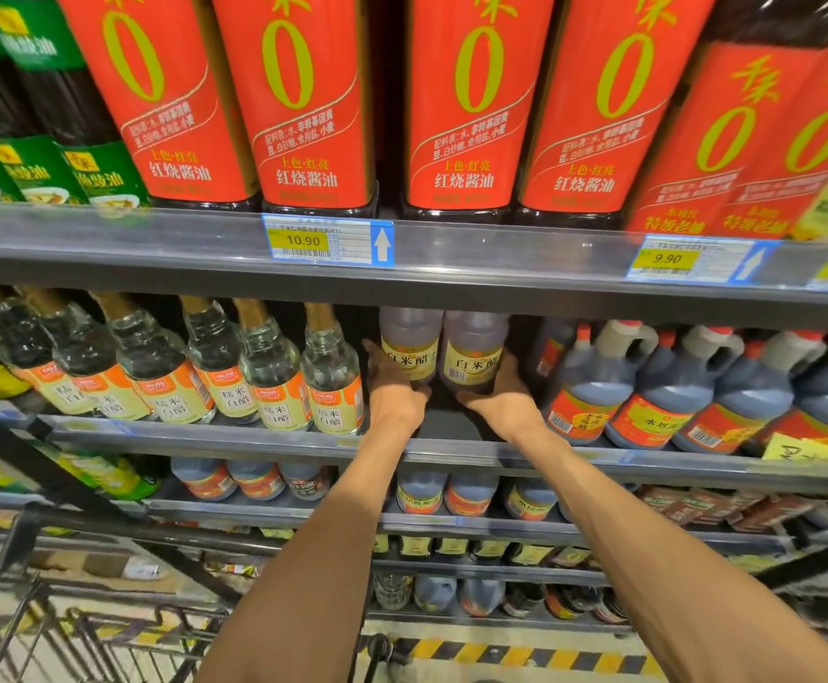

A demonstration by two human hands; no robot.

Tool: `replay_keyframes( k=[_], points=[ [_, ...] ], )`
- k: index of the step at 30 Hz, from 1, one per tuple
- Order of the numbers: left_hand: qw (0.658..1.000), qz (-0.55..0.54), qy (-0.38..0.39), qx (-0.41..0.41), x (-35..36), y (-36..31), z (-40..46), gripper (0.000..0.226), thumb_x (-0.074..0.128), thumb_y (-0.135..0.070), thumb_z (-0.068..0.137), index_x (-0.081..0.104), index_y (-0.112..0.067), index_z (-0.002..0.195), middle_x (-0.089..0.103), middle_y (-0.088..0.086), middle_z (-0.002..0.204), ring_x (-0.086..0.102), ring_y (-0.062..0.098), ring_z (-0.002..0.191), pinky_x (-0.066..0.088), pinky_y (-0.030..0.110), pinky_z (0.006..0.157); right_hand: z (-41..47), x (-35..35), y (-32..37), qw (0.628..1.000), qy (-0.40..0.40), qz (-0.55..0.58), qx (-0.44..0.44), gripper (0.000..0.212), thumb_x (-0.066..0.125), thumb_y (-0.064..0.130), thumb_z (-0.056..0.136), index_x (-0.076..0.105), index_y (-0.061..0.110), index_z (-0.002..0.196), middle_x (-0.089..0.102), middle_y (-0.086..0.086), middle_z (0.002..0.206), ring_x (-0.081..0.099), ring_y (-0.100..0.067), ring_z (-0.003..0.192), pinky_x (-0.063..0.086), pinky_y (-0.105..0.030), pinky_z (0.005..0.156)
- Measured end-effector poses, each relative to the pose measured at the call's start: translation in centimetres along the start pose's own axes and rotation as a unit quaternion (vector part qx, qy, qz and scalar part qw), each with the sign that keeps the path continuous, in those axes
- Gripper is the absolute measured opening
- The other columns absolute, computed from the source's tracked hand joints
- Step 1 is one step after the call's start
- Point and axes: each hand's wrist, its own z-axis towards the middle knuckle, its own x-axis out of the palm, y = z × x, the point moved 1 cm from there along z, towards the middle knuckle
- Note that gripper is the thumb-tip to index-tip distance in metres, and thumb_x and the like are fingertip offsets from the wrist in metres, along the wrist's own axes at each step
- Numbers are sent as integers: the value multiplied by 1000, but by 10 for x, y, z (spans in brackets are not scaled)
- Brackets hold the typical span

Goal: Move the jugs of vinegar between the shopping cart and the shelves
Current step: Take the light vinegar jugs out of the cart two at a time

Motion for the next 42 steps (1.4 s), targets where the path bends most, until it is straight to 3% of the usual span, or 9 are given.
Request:
replay_keyframes(
  k=[3,7,11,14,19,31,35,39,42],
  points=[
    [998,56,-14,24,1,0,-22,106,75,-19,89,-2,-1,160,28,23,161,32,38,147,30,40,120,-14,-4,1,999,9,-40,-12,99,86,21,80,24,5,155,48,-17,151,50,-35,136,43,-39,111],
    [990,133,-28,29,-5,-11,-53,44,61,-22,99,52,6,132,53,25,137,49,39,127,41,41,104,-27,-11,0,997,18,-69,-26,89,83,31,83,31,7,150,58,-17,139,58,-36,125,50,-45,104],
    [986,120,-70,87,-4,0,-88,50,56,-14,100,39,-1,146,39,20,153,34,34,143,30,42,120,-51,-25,5,991,36,-129,-28,57,78,38,88,53,-2,121,61,-16,109,61,-31,100,54,-43,87],
    [979,124,-90,134,-5,8,-126,60,51,-9,102,28,-6,157,25,12,165,18,26,154,14,36,127,-73,-32,3,982,52,-155,-93,72,79,37,88,42,2,139,53,-16,132,54,-33,123,48,-42,98],
    [956,216,-136,144,-15,36,-200,59,54,-14,101,33,-7,156,31,10,162,24,26,153,19,37,126,-115,-20,5,928,100,-237,-270,92,76,34,91,21,13,161,32,-8,163,32,-26,150,31,-39,120],
    [924,247,-238,-168,-101,201,-391,59,58,-25,99,39,-14,154,39,9,157,36,28,144,31,41,121,-260,137,29,740,270,-317,-528,97,77,47,86,24,14,160,35,-11,161,35,-30,149,36,-46,118],
    [903,209,-248,-282,-123,261,-444,67,62,-31,98,32,-19,156,32,4,161,32,24,147,28,42,124,-310,199,37,676,332,-328,-571,91,70,48,92,21,14,160,30,-9,163,29,-28,150,31,-43,121],
    [869,203,-244,-378,-139,314,-481,63,63,-39,96,38,-23,152,44,4,153,44,23,137,43,37,112,-355,263,37,623,405,-337,-578,88,63,47,97,14,15,163,23,-7,166,22,-25,154,21,-40,124],
    [862,196,-224,-411,-148,351,-493,62,60,-37,97,36,-26,153,46,3,150,45,24,135,43,40,111,-378,310,27,596,431,-331,-591,90,70,49,91,24,14,160,40,-10,158,38,-28,147,34,-40,117]
  ],
)
